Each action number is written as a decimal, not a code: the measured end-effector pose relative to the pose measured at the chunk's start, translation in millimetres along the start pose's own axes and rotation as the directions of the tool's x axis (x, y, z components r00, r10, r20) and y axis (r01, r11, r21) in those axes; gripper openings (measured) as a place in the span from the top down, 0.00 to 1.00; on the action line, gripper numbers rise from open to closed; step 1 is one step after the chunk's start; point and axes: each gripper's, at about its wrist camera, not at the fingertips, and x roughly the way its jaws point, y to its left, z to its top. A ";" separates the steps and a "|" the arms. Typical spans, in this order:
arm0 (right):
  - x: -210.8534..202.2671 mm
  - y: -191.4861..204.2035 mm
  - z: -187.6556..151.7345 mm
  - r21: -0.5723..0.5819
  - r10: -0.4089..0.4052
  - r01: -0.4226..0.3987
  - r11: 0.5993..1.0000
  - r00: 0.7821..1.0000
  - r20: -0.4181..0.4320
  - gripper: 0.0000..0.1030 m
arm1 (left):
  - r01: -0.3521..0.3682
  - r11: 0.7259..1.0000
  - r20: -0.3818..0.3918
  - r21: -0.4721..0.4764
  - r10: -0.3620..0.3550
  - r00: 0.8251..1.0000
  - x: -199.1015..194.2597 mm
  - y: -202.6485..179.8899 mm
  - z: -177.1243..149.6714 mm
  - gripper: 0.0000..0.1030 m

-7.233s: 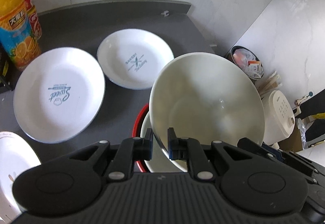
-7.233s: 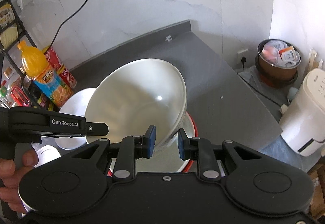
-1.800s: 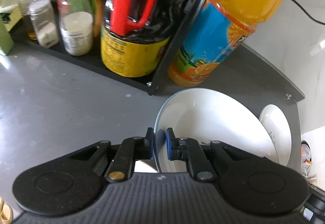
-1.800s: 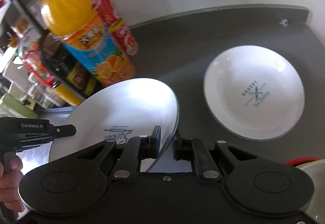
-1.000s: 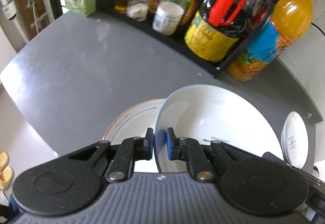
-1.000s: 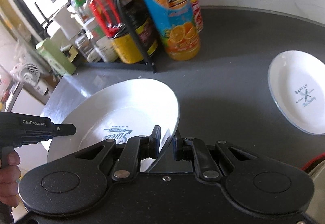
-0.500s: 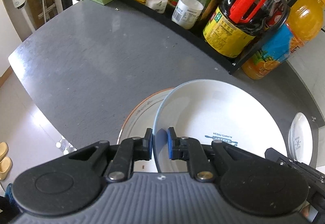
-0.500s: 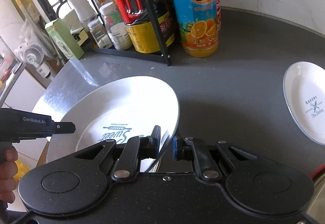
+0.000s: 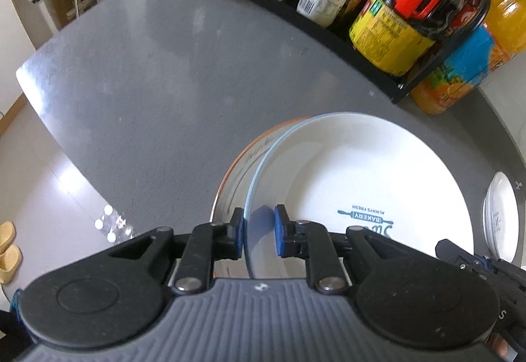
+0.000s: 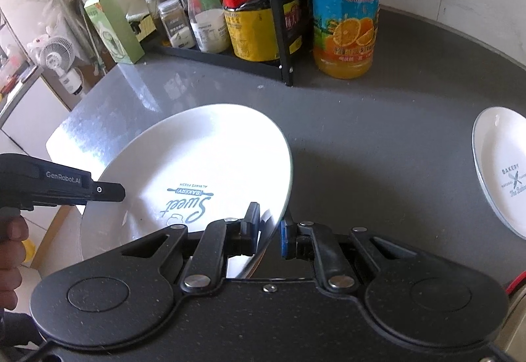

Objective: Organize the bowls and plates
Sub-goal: 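Lift the 'Sweet' plate with both grippers and lower it onto the orange-rimmed plate, then open both grippers to release the 'Sweet' plate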

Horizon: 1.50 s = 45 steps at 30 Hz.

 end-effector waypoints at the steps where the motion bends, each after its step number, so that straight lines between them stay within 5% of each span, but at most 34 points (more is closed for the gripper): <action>1: 0.9 1.1 -0.6 -0.002 -0.002 0.002 1.000 1.000 -0.007 0.88 | -0.001 1.000 -0.004 0.001 0.001 1.000 1.4 0.8 -1.0 0.83; 19: 3.5 -7.0 -7.6 0.050 -0.015 0.017 0.999 0.999 -0.052 0.82 | -0.007 0.997 0.001 0.070 0.007 1.000 6.1 -5.5 -0.2 0.81; 42: -7.2 -11.5 -9.6 0.098 0.002 -0.001 0.995 1.000 -0.012 0.92 | -0.037 0.991 -0.029 0.128 0.041 0.999 -4.7 -4.7 3.5 0.78; 45: -2.4 -9.9 -10.5 0.092 0.007 -0.005 0.996 1.000 -0.022 0.91 | -0.087 0.990 0.003 0.115 0.088 0.996 -13.1 0.5 3.9 0.62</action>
